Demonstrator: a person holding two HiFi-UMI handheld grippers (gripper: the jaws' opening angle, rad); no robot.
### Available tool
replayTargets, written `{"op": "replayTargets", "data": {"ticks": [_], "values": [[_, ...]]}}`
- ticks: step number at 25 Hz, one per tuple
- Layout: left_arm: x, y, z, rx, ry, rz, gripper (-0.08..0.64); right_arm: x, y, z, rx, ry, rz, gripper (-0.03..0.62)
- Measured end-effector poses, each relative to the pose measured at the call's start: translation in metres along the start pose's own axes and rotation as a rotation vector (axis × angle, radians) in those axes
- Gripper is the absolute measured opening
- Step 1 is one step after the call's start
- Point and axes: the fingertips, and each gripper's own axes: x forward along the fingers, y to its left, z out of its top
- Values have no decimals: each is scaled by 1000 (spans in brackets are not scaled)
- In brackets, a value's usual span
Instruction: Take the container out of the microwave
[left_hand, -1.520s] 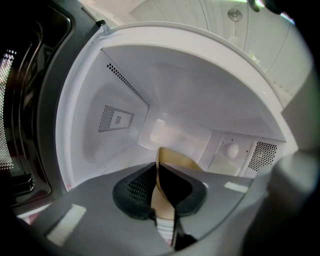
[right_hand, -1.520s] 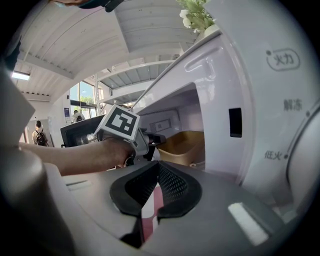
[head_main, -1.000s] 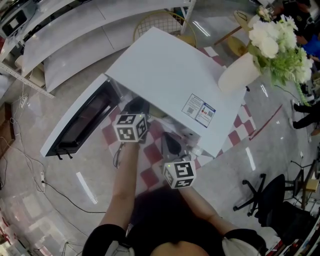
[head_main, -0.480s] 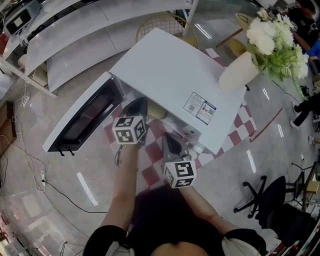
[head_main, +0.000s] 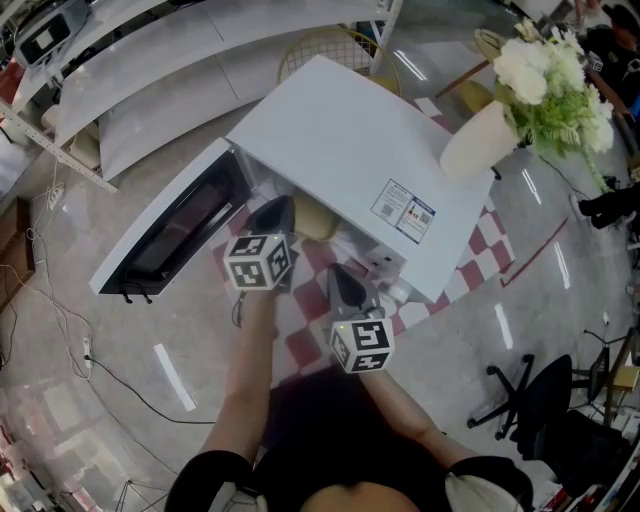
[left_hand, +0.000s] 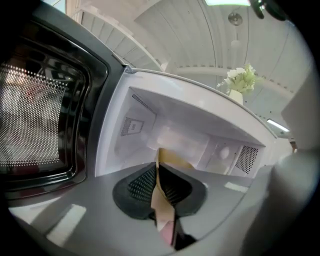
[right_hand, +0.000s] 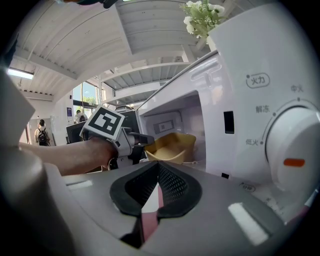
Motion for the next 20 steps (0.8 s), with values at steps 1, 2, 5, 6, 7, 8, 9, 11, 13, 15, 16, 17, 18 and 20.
{"op": "replayTargets", "data": {"ticks": [1,2,5,6,7,8,9,11,13,15,16,17,18,20], "values": [[-1,0,0,-1,-2,1,26,0,0,-1,1,1,1,0],[-3,0,0,-1,-4,2,26,-1,0,-2,1,3,1,0],[-8,0,1,-6,-9,6,26,-2,0,-2,-1,3,2,0],[-10,0,1,-10,-11,8,26,-3,0,-2,-2,2,3,0],[-11,1,0,-14,-13,10,26,-3,0,-2,-4,1,4,0],[-13,1,0,-18,-16,12,26,-3,0,-2,-6,0,5,0],[-14,1,0,-21,-18,13,26,-4,0,-1,-8,0,7,0],[-17,1,-1,-24,-21,14,26,-5,0,0,-10,-2,8,0],[-19,0,-1,-27,-23,16,26,-5,0,-1,-10,-1,8,0],[-22,0,-2,-31,-26,18,26,-6,0,-2,-11,0,9,0],[-24,0,-3,-32,-27,19,26,-7,0,-2,-11,0,9,0],[-25,0,-3,-34,-27,21,26,-8,0,-2,-11,1,10,0],[-27,0,-4,-35,-28,22,26,-8,0,-3,-12,1,10,0],[-30,-1,-5,-37,-31,23,26,-10,-1,-3,-12,1,10,0]]}}
